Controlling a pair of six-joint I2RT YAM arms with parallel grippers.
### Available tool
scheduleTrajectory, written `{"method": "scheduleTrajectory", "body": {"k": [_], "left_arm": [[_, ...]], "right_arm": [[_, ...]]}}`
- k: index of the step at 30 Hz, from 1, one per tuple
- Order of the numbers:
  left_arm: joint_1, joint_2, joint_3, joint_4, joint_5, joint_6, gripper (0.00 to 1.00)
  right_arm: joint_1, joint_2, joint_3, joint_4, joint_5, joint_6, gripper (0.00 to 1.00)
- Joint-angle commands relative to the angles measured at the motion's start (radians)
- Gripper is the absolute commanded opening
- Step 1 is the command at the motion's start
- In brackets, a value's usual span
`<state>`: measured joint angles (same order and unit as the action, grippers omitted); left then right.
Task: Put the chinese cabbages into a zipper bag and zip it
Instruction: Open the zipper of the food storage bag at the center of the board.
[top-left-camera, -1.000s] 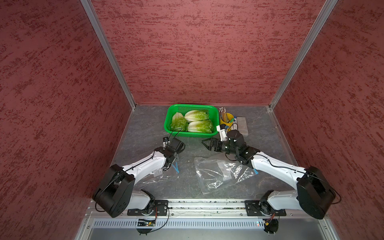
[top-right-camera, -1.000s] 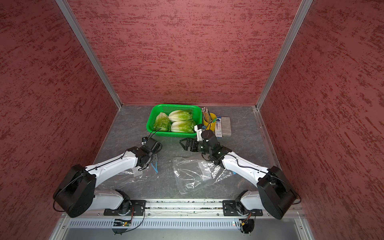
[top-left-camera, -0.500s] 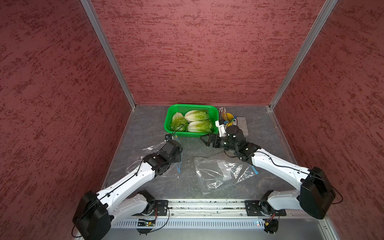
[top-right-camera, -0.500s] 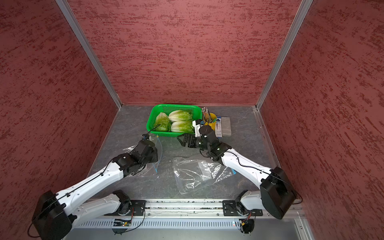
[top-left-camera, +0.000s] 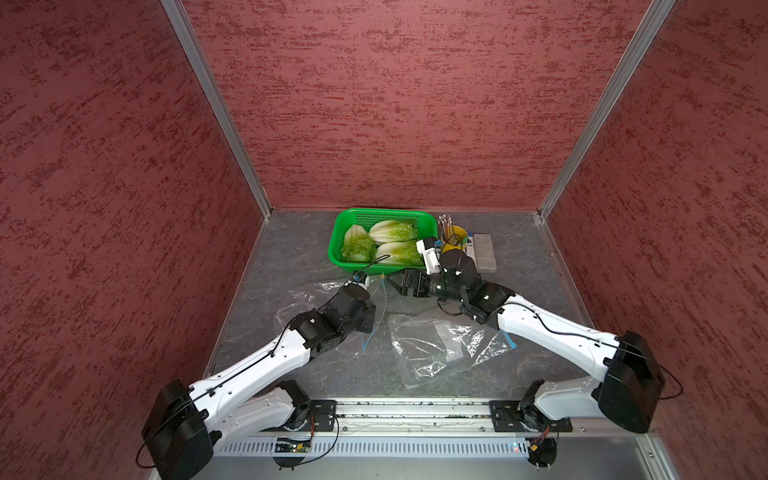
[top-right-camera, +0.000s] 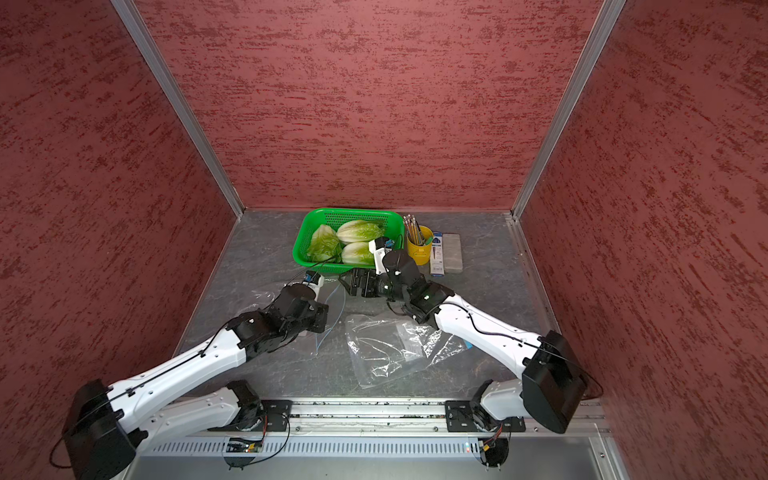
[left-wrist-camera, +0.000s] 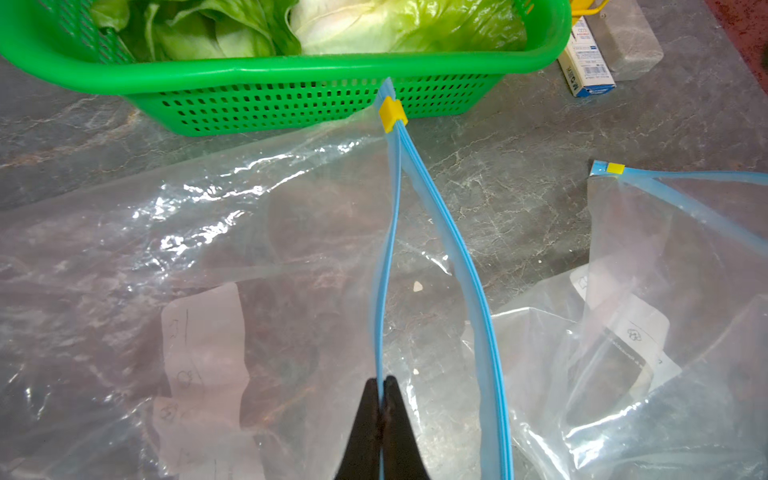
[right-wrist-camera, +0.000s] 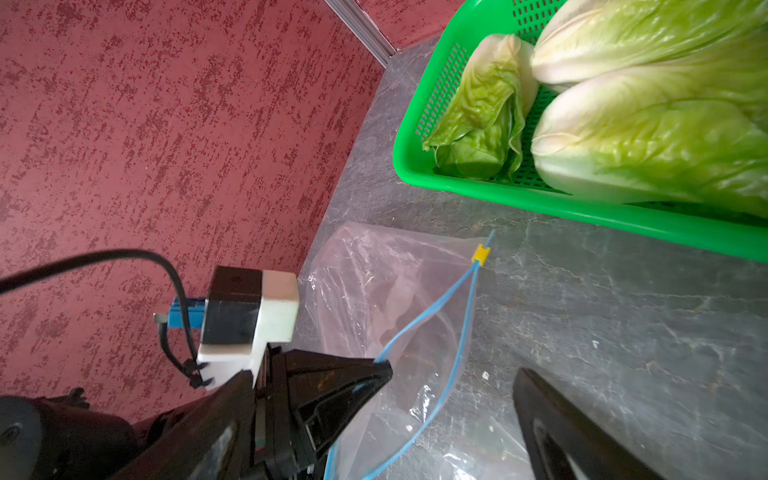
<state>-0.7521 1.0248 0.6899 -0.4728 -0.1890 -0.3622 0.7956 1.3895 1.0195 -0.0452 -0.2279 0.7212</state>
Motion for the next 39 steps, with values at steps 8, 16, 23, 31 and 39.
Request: {"method": "scheduleTrajectory", "body": {"k": [8,16,23,31,39], "left_arm": [[-0.011,-0.047,0.0,0.052,0.002,0.022,0.0],[-0.01,-0.062,0.023,0.031,-0.046,0.0,0.0],[-0.008,-0.077,0.051,0.018,-0.102,-0.011,0.0],[-0.002,-0.137,0.107,-0.009,-0.19,-0.001,0.0],[0.004,-0.159,0.131,-0.051,-0.248,0.049,0.0]], "right_arm": [[0.021,0.115,0.089,-0.027,0.065,0.039,0.94],[0.024,0.173,0.081,-0.028,0.031,0.073,0.79],[0.054,0.249,0.096,-0.035,0.0,0.061,0.66],[0.064,0.292,0.1,-0.093,0.086,0.029,0.55],[0.103,0.271,0.136,-0.169,0.204,-0.005,0.56]]}}
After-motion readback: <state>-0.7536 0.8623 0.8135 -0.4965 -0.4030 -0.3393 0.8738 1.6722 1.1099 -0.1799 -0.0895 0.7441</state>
